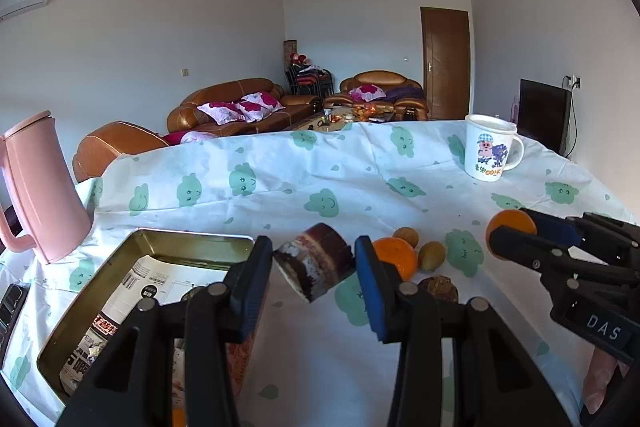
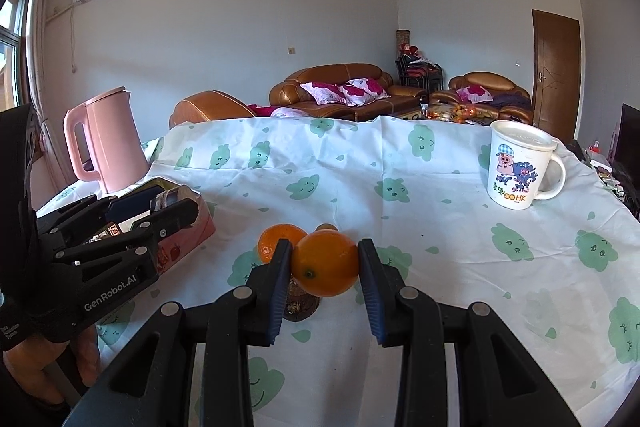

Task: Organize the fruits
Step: 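Carry the slice and orange over the pink tin and release both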

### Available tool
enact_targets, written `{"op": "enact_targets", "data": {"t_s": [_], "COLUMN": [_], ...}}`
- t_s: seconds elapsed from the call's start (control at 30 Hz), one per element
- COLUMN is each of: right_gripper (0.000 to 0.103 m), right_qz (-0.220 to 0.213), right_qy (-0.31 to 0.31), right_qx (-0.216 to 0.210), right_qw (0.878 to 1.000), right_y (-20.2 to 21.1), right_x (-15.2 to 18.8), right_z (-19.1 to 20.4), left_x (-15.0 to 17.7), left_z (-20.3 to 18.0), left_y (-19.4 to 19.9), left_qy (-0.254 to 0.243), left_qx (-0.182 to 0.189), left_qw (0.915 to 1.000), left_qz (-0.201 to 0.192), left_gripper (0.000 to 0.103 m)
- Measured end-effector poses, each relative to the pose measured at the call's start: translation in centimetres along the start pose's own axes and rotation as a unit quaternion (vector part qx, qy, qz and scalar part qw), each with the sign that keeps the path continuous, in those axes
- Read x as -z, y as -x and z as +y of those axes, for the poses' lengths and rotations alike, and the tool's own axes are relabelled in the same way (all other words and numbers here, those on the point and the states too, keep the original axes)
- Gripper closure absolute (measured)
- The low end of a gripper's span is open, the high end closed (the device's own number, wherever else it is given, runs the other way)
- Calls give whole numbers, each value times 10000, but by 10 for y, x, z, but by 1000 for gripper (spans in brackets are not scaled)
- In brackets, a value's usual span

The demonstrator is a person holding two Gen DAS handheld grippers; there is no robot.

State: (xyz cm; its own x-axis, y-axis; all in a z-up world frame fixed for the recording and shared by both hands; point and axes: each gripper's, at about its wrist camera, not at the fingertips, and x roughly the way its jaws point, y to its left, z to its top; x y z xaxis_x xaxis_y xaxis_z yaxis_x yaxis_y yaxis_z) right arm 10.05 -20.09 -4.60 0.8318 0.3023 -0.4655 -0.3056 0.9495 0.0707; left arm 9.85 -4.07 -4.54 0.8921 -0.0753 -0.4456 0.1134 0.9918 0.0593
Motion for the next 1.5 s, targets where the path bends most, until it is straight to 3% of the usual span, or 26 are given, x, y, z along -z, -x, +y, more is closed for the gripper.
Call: {"op": "enact_targets", "data": {"t_s": [0.63, 0.97, 1.5], "right_gripper": [68, 68, 68], "right_qz": [-599, -479, -275], "right_qy": [123, 244, 585], "right_qx": [108, 111, -677], "right_qw": [9981, 9985, 9956], "right_y": [24, 20, -2], "right_x": [1, -2, -41], "right_z": [5, 12, 77], "left_x": [4, 6, 0], "left_z": [1, 4, 69], "left_y": [19, 24, 35], "left_qy": [72, 69, 387], "left_qx": [-145, -133, -618], "left_qw": [9993, 9995, 9973], "left_qz": [-349, -289, -116], "left_gripper": [59, 59, 59]}}
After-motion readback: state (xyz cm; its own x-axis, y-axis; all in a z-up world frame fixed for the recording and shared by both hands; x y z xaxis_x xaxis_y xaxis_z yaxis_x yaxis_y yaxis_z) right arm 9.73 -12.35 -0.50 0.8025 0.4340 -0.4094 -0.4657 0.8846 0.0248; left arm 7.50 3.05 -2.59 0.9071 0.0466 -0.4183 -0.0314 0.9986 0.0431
